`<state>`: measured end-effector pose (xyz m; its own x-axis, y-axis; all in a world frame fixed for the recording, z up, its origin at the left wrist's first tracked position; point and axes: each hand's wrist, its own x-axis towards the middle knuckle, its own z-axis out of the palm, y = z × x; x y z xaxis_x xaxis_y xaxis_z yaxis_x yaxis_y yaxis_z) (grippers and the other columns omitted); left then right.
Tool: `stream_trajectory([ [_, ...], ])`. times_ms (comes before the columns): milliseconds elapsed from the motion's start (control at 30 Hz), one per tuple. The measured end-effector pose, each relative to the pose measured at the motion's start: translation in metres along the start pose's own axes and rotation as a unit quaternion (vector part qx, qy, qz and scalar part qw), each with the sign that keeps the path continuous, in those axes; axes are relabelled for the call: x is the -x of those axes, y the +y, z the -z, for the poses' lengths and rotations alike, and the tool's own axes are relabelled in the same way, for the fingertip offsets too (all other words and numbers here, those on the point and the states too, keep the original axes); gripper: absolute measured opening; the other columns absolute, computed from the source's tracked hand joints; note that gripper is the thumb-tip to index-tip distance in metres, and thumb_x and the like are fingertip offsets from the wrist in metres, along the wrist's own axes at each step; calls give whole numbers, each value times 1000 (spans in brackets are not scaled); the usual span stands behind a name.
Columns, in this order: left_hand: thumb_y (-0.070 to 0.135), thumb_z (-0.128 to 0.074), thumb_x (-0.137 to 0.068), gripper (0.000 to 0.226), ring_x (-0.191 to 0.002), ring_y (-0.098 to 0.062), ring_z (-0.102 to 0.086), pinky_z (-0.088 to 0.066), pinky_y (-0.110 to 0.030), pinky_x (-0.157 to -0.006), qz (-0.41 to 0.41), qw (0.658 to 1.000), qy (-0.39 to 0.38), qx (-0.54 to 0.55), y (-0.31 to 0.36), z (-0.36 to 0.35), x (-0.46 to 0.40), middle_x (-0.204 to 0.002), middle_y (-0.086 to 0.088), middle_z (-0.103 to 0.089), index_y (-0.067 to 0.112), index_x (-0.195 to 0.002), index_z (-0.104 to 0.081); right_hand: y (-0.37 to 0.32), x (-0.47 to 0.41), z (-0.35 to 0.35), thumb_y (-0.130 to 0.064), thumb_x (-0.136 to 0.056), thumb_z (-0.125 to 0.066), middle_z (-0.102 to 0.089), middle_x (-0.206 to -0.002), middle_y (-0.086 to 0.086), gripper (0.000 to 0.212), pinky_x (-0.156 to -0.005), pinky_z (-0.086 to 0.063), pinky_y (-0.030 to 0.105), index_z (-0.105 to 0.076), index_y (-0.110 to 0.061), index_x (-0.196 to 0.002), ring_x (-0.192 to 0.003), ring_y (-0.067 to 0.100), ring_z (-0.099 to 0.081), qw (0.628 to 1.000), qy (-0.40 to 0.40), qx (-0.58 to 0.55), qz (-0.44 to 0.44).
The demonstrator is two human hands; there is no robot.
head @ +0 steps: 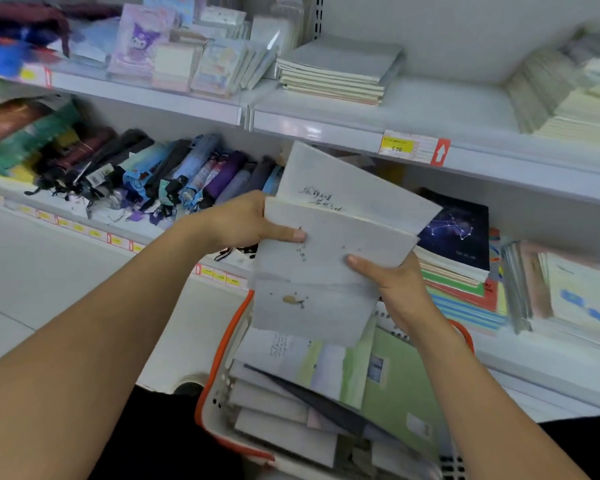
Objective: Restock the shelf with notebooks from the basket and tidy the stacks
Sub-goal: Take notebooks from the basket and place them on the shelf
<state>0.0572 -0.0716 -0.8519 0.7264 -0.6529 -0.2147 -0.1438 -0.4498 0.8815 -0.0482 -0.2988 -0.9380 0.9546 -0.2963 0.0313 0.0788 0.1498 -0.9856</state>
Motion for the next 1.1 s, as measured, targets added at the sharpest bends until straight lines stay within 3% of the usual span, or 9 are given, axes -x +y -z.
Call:
stream_trajectory([
  [233, 62, -81, -54, 84, -95, -21, -68, -58, -41, -85, 135, 945, -95, -282, -33, -3, -13, -113, 3, -69, 28, -127, -58, 50, 16, 4, 4, -74, -81, -78, -93, -7, 32, -72, -56, 19, -74, -20, -94, -87, 9, -74, 997, -15, 58, -53],
  [400, 38, -75, -82, 29, -63, -4, -60, -49, -18, -57, 178, 921, -124, -324, -30, -4, -11, -81, 6, -65, 21, -100, -60, 63, 18, 6, 0, -77, -80, -77, -90, -14, 29, -73, -55, 15, -73, -22, -96, -87, 2, -73, 989, -60, 102, -92],
  [500, 37, -72, -84, 27, -75, -8, -64, -53, -20, -67, 169, 931, -134, -294, -34, -1, -7, -90, 2, -70, 18, -102, -64, 66, 23, 3, -4, -80, -78, -77, -92, -12, 24, -78, -58, 21, -73, -20, -98, -90, 6, -73, 990, -32, 89, -101],
  [633, 29, -75, -78, 42, -97, -13, -69, -56, -26, -78, 58, 997, -41, 20, -1, 22, 8, -109, 2, -73, 21, -117, -66, 13, 13, -13, -5, -80, -77, -78, -93, -8, 21, -72, -56, 20, -75, -18, -96, -87, 9, -74, 997, -3, 64, -40],
  [700, 31, -81, -67, 57, -100, -16, -69, -56, -25, -75, -53, 981, 10, 184, 21, 36, 18, -113, -1, -71, 20, -120, -65, -29, 4, -26, -4, -82, -76, -78, -95, -5, 21, -71, -56, 21, -75, -14, -100, -86, 11, -74, 999, -10, 36, 12],
  [800, 44, -90, -54, 68, -108, -21, -67, -55, -35, -88, -115, 979, 52, 158, 36, 39, 23, -117, -3, -71, 21, -115, -68, -92, -12, -46, -4, -84, -72, -78, -99, -1, 20, -75, -59, 24, -73, -11, -104, -89, 13, -74, 997, -2, -38, 62],
  [867, 48, -86, -61, 54, -104, -17, -68, -52, -42, -95, -95, 981, 148, 84, 38, 35, 16, -110, 4, -73, 24, -108, -72, -124, -27, -54, -8, -86, -72, -76, -108, 3, 26, -85, -59, 30, -71, -8, -111, -100, 18, -73, 995, 0, -79, 67],
  [967, 40, -79, -74, 38, -93, -11, -71, -57, -41, -88, -93, 941, 307, 106, 46, 33, 6, -102, 8, -75, 22, -107, -71, -155, -48, -56, -16, -90, -70, -75, -114, 5, 30, -84, -59, 35, -68, -8, -119, -103, 20, -72, 994, -14, -100, 40],
  [1100, 25, -73, -84, 27, -90, -17, -72, -59, -42, -82, -114, 905, 357, 202, 51, 26, 3, -100, 3, -76, 14, -109, -70, -155, -47, -51, -17, -93, -65, -71, -124, 2, 40, -85, -60, 40, -57, -19, -133, -108, 21, -70, 993, -109, -32, -1],
])
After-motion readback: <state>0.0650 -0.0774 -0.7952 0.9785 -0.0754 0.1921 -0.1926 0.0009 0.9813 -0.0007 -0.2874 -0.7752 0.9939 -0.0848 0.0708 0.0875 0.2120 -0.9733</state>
